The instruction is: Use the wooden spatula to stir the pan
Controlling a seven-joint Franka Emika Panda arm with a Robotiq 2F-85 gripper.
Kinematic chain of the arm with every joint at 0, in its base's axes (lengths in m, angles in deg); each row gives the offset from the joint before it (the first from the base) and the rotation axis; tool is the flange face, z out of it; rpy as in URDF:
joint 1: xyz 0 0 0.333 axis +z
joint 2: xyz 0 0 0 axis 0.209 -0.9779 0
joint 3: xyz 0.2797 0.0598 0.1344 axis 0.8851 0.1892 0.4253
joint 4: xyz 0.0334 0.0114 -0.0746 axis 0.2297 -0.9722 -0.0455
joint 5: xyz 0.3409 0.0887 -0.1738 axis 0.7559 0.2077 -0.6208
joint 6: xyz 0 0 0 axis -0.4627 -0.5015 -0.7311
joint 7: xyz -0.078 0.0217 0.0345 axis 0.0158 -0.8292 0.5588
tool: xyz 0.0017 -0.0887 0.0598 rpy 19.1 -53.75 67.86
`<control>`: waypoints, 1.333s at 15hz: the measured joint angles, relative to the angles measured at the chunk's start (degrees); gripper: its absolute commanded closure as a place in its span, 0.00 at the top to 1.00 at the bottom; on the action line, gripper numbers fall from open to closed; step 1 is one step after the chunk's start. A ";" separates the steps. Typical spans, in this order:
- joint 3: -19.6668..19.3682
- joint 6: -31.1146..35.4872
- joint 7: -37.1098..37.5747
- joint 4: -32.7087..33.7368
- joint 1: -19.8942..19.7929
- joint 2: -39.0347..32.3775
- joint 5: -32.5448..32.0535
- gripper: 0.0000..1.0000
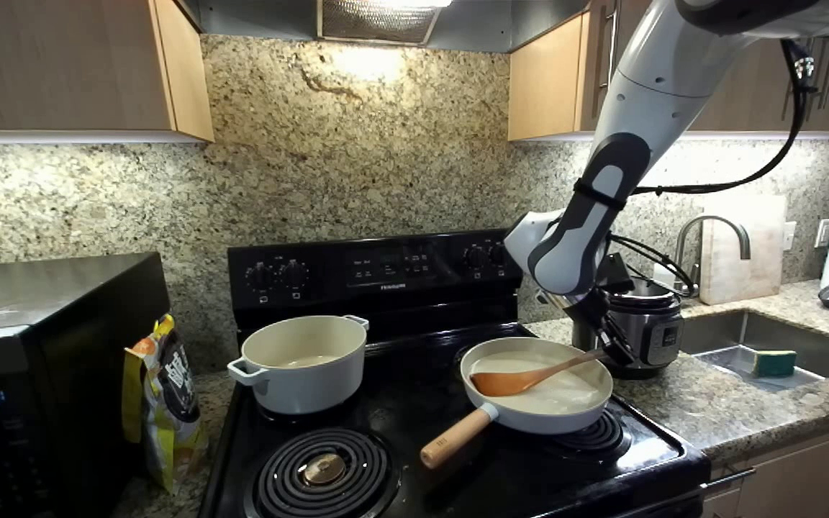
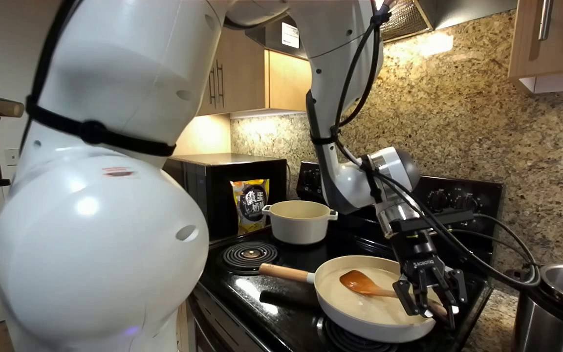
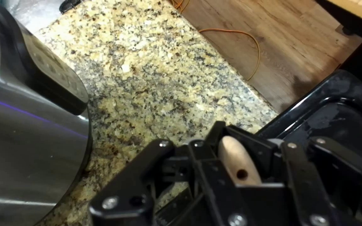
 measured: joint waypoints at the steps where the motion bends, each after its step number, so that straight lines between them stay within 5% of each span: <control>1: -0.19 0.00 0.00 -0.44 -0.04 0.09 0.00 0.03; 20: -3.66 0.00 0.00 0.30 -4.14 1.96 3.48 0.03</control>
